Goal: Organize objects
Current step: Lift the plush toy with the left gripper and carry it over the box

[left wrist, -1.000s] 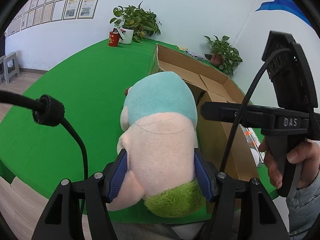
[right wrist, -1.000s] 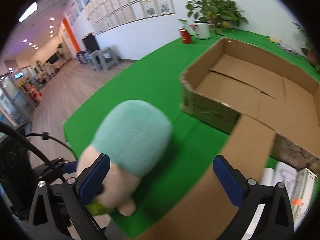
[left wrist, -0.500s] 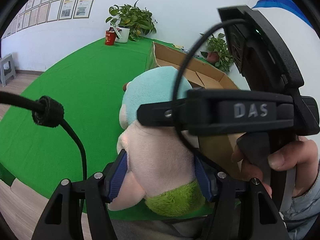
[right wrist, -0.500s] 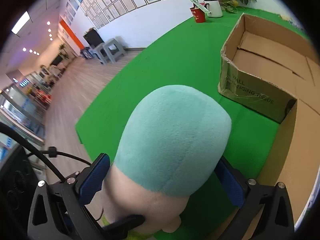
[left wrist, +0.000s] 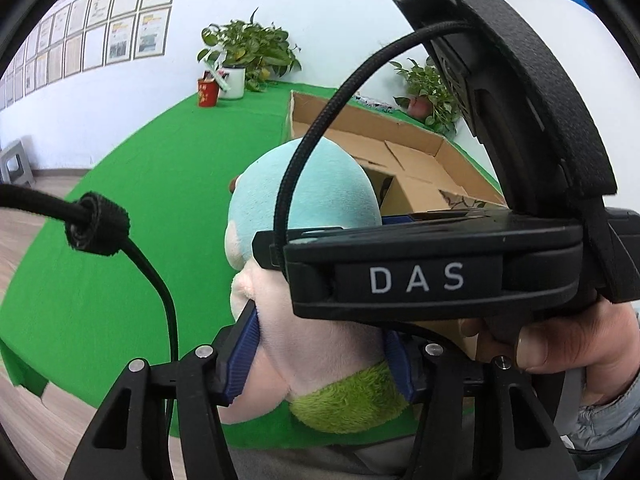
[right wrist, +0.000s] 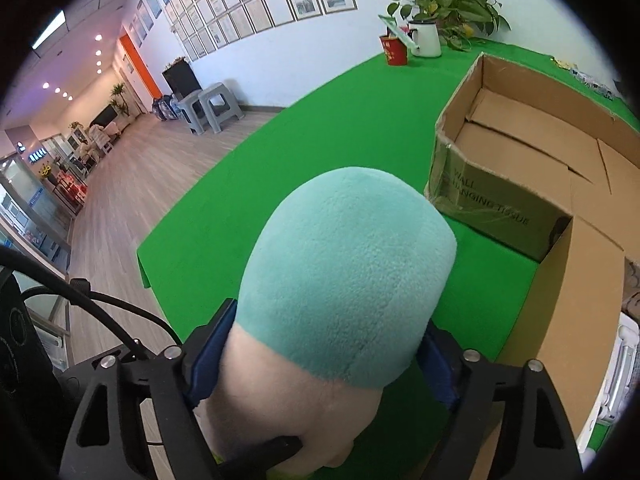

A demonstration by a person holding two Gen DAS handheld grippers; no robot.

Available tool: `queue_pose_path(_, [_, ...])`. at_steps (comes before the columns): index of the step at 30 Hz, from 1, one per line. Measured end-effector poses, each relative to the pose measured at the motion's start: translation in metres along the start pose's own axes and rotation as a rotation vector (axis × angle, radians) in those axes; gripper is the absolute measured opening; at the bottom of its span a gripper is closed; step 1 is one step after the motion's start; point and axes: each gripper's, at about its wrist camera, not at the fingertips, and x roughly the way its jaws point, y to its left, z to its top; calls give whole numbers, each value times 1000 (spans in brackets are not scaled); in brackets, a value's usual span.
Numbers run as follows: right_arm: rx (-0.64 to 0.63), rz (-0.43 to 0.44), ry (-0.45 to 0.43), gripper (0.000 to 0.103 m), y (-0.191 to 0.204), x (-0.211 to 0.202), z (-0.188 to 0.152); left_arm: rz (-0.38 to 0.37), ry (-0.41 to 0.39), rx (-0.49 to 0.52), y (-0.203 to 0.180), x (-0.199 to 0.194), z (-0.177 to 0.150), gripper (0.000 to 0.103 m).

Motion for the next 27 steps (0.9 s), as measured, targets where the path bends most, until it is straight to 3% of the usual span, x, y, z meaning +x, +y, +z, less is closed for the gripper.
queue_pose_path(7, [-7,-12,-187,74,-17,-55,31,5,-115,118,-41,-5,66,53])
queue_pose_path(16, [-67,-76,-399,74,-57,-134,123,19,-269,294,-93,6,196,54])
queue_pose_path(22, [6,-38,-398,74,-111,-123,156,30,-223,337,-104,76,261,54])
queue_pose_path(27, [66,18,-330,74,-145,-88,155,74,-146,341,-114,147,280,54])
